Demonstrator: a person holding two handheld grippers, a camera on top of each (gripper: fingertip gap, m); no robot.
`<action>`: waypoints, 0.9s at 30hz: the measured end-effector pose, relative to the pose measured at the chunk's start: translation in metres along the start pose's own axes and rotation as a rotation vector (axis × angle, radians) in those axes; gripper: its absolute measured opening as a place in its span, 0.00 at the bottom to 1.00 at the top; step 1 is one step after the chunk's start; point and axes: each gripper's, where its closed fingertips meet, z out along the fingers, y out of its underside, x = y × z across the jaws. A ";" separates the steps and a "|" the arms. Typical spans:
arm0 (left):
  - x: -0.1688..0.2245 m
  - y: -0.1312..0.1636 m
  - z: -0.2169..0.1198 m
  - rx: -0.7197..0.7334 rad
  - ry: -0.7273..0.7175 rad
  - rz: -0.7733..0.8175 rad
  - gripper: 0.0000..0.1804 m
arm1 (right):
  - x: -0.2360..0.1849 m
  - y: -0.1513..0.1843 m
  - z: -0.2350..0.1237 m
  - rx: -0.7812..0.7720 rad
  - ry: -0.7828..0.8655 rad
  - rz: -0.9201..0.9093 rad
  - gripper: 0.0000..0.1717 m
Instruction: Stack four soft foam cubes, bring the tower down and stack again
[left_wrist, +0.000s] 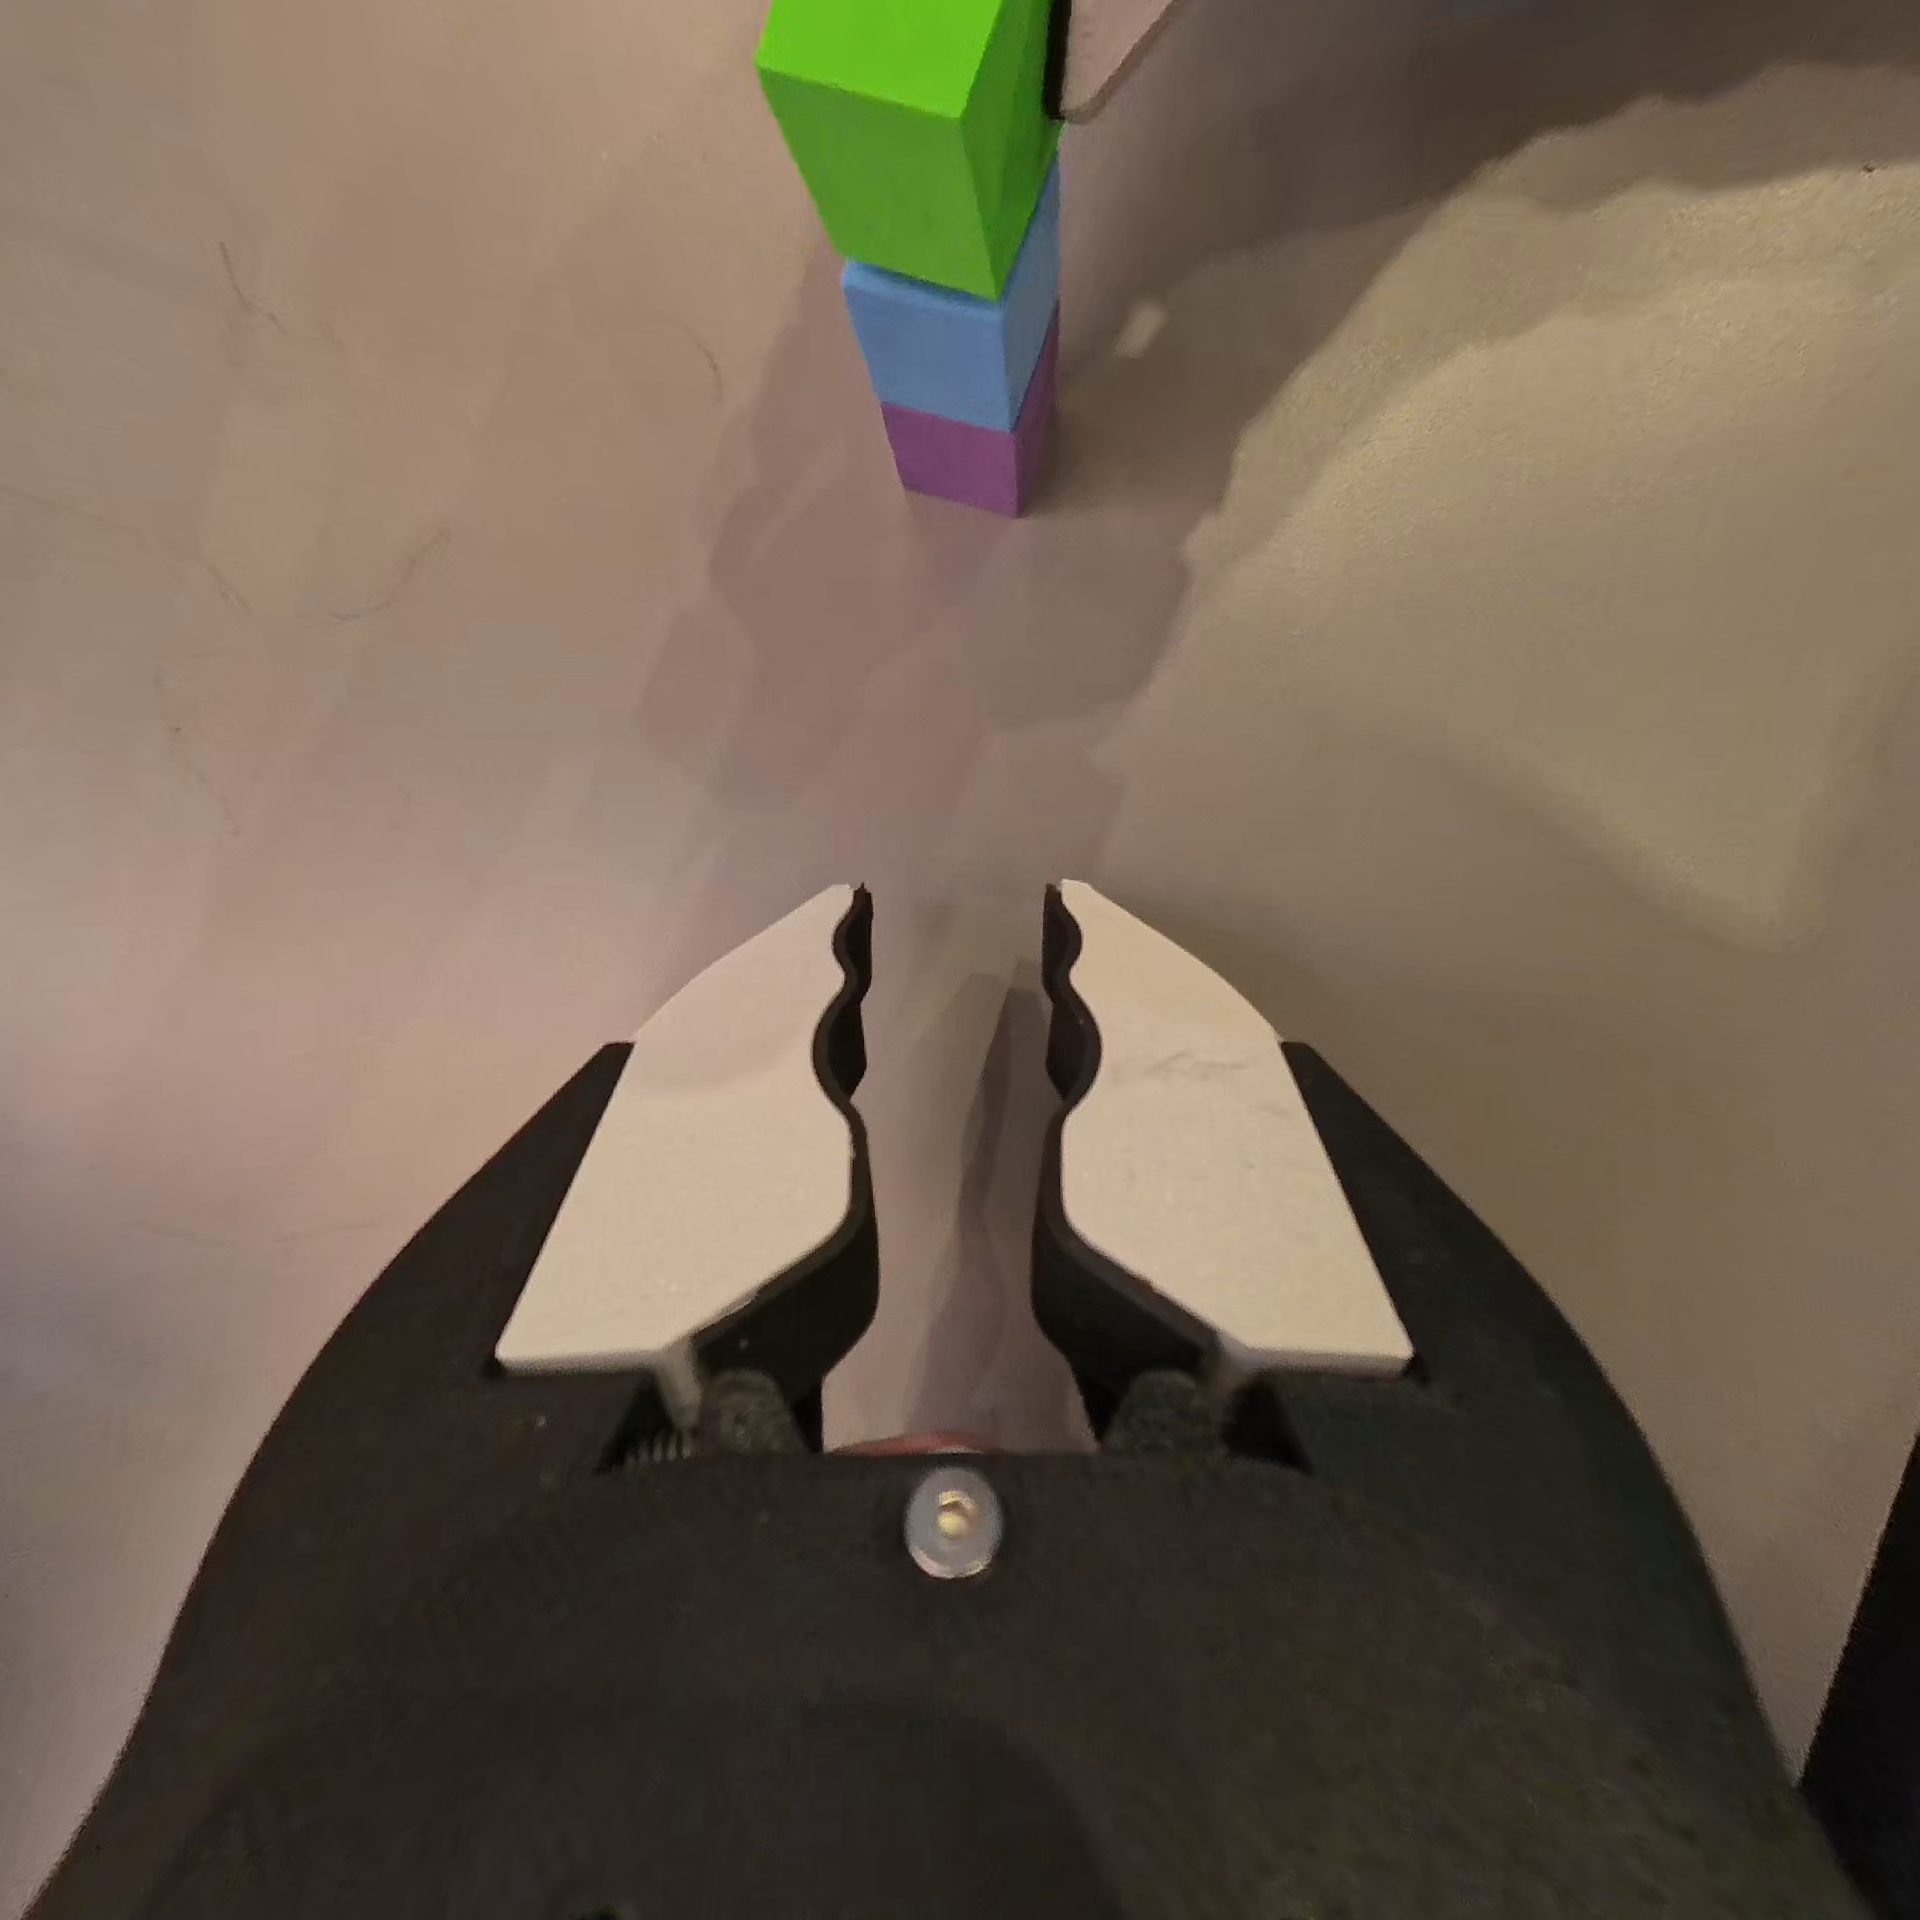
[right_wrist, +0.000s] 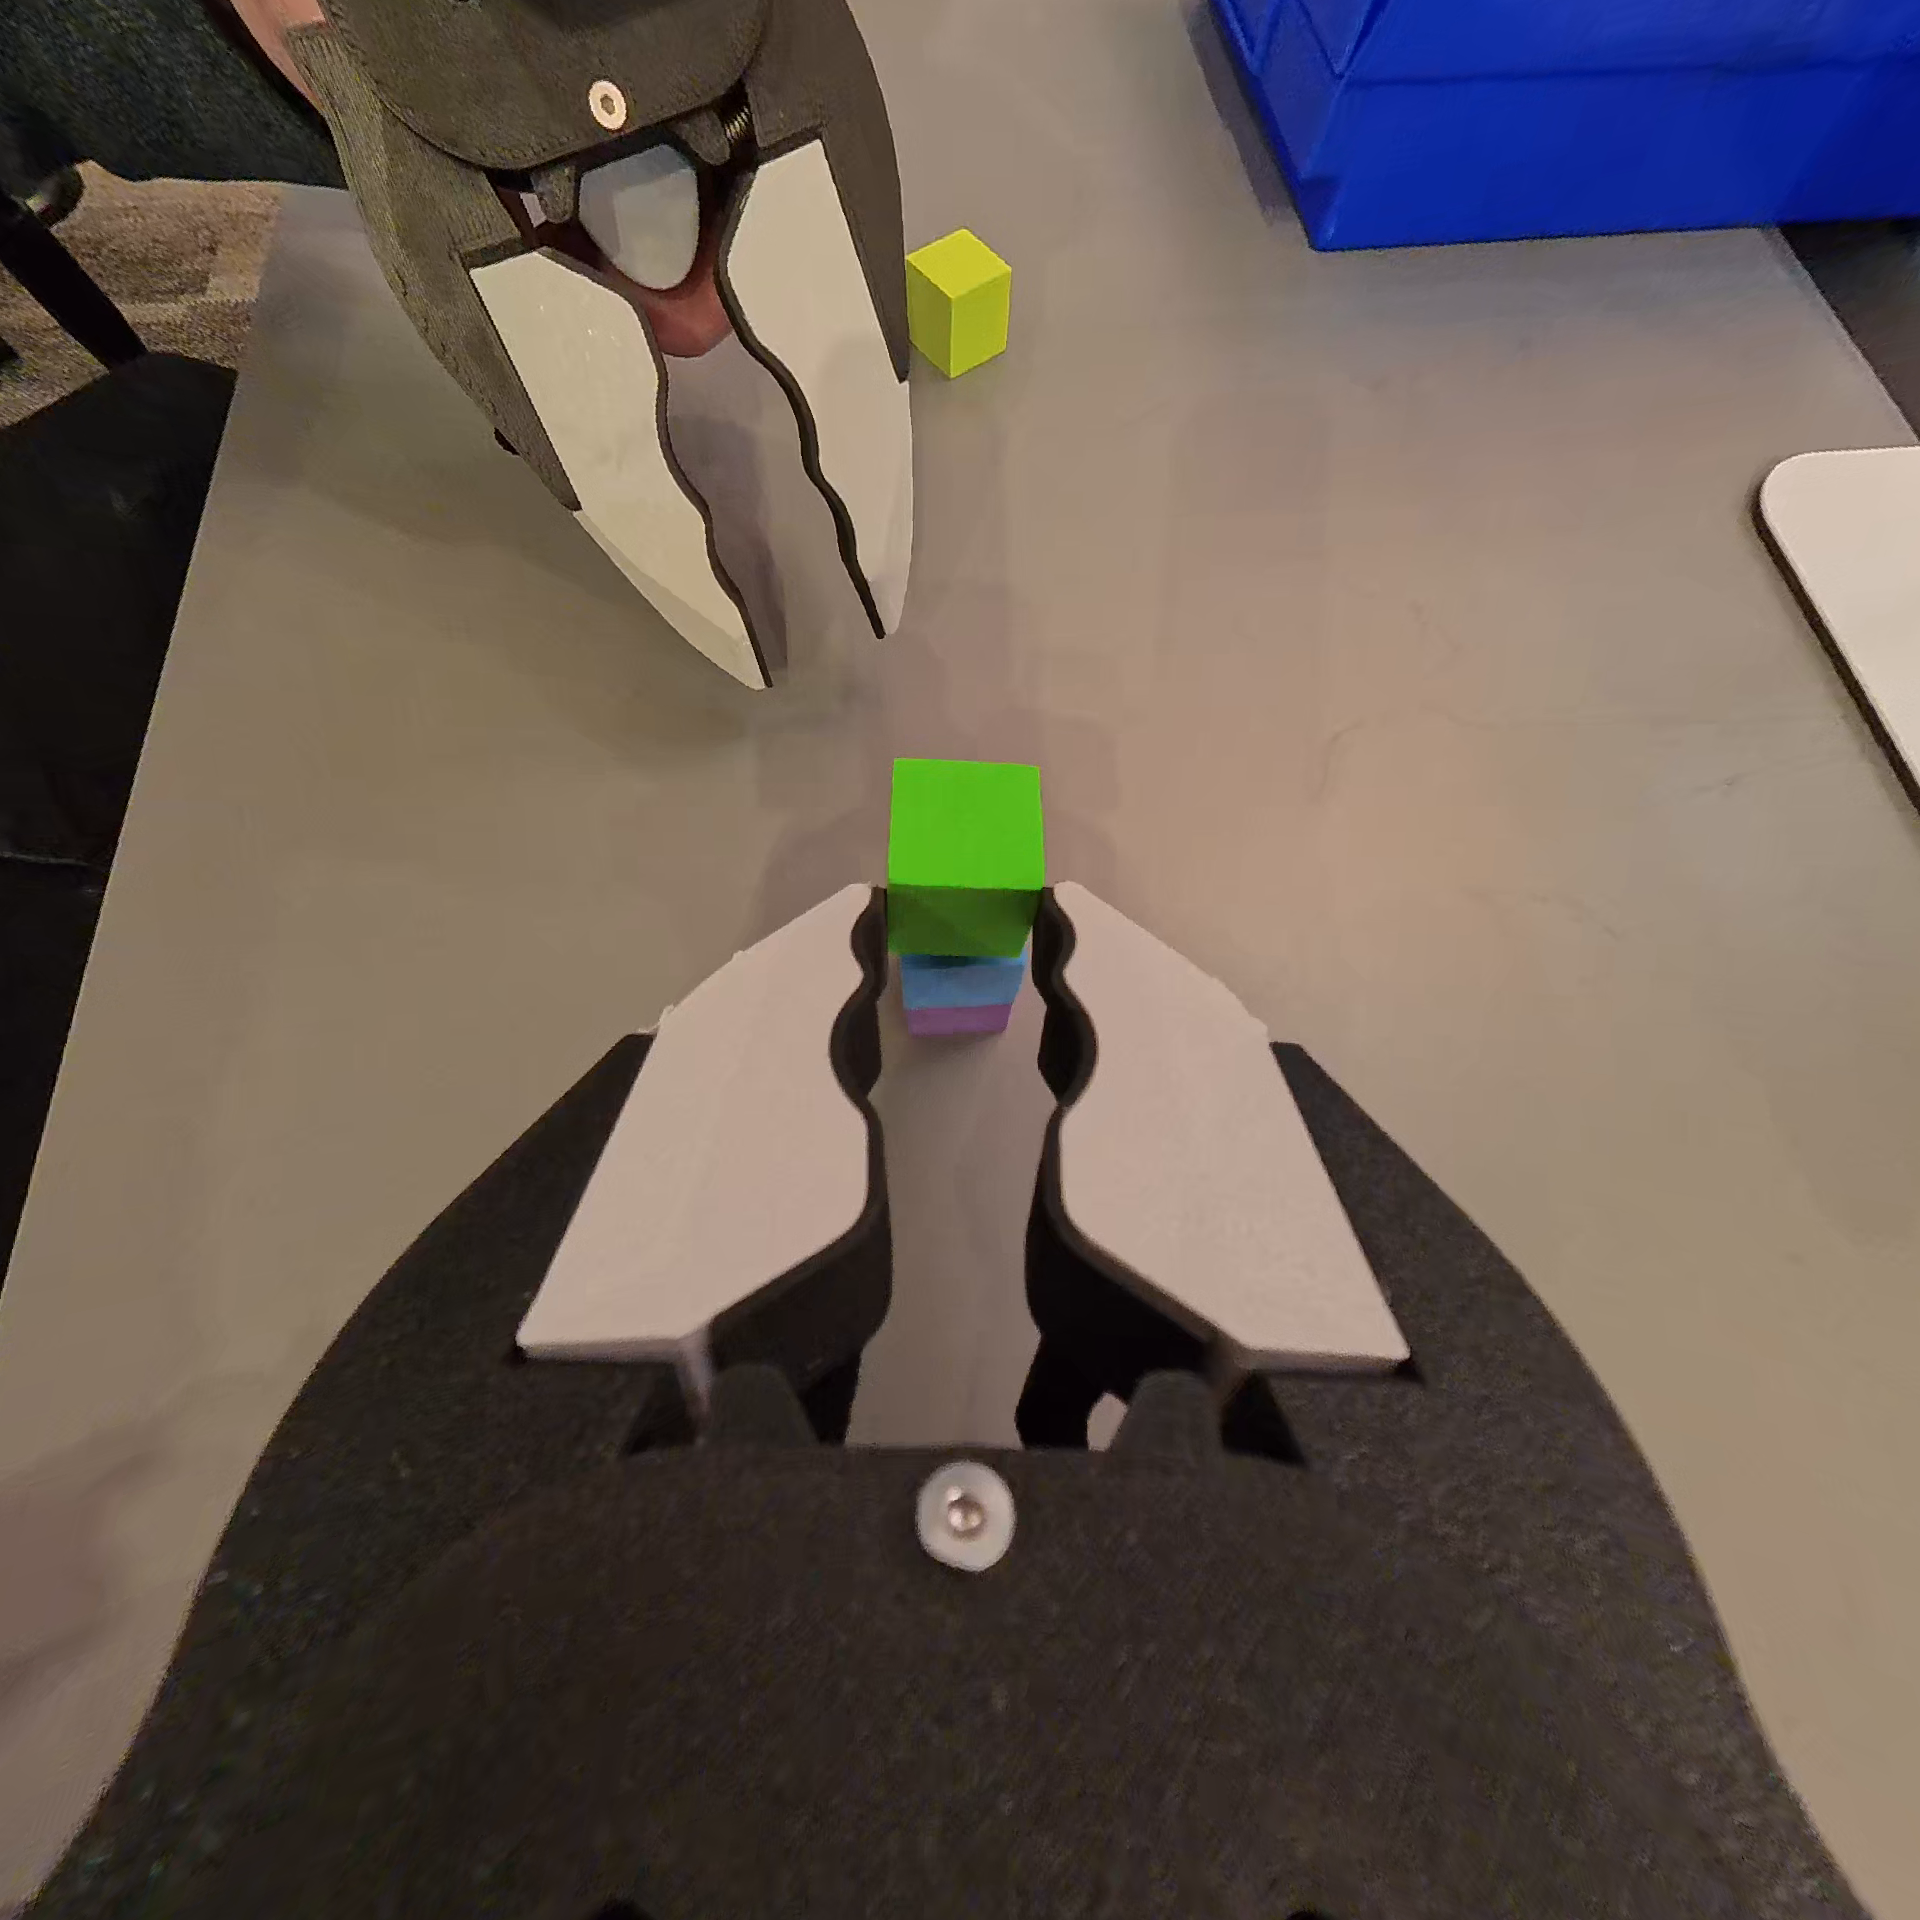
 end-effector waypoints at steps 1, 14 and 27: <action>0.000 0.000 0.000 0.001 0.000 0.000 0.17 | 0.000 0.000 0.000 -0.001 -0.001 -0.002 0.15; 0.001 -0.001 0.000 0.003 0.004 0.005 0.17 | 0.002 0.005 0.002 -0.009 -0.014 0.005 0.15; 0.001 -0.001 -0.001 0.002 0.008 0.009 0.17 | 0.000 0.007 0.006 -0.019 -0.027 0.017 0.20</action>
